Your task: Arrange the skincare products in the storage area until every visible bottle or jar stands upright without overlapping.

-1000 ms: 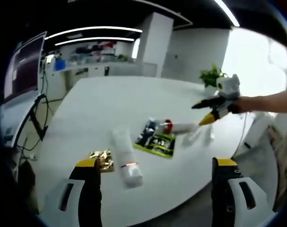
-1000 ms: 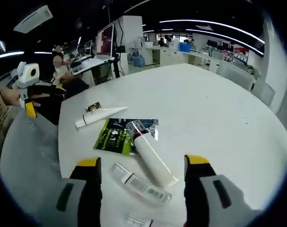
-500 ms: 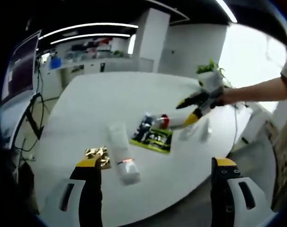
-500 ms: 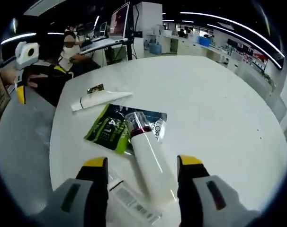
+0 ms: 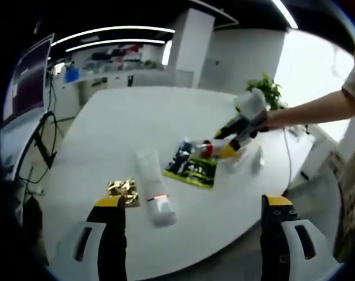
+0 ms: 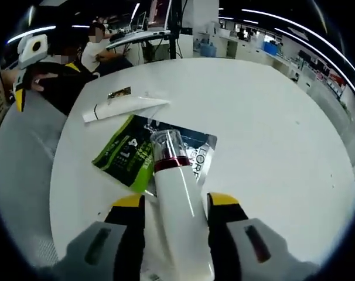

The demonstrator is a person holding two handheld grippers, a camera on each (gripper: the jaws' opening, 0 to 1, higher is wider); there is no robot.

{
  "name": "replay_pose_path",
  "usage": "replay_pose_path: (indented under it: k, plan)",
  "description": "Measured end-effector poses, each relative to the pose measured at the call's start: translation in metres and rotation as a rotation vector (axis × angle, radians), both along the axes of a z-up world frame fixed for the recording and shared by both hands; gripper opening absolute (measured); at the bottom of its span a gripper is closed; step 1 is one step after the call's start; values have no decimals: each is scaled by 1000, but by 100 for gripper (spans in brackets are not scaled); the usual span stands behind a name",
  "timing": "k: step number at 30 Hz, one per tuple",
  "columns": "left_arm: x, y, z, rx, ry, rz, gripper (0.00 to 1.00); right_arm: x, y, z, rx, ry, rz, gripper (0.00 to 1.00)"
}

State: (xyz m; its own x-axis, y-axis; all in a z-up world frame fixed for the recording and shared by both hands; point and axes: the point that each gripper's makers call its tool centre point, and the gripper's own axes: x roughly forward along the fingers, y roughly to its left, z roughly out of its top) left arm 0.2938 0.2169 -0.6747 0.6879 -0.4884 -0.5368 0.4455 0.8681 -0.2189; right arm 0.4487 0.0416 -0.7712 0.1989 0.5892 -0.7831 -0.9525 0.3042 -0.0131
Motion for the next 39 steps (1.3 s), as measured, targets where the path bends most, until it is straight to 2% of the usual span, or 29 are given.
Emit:
replay_pose_path:
  k: [10, 14, 15, 17, 26, 39]
  plan:
    - [1, 1, -1, 4, 0, 6, 93, 6, 2, -4, -26, -27, 19, 34]
    - [3, 4, 0, 2, -6, 23, 93, 6, 3, -6, -37, -34, 27, 34]
    - [3, 4, 0, 2, -7, 26, 93, 6, 3, -7, -60, -66, 65, 33]
    - [4, 6, 2, -1, -14, 35, 93, 4, 3, -7, -89, -92, 103, 32]
    - [5, 7, 4, -4, -30, 46, 92, 4, 3, -8, -99, -94, 106, 31]
    - [7, 9, 9, -10, -54, 58, 92, 1, 2, -5, -96, -115, 50, 29]
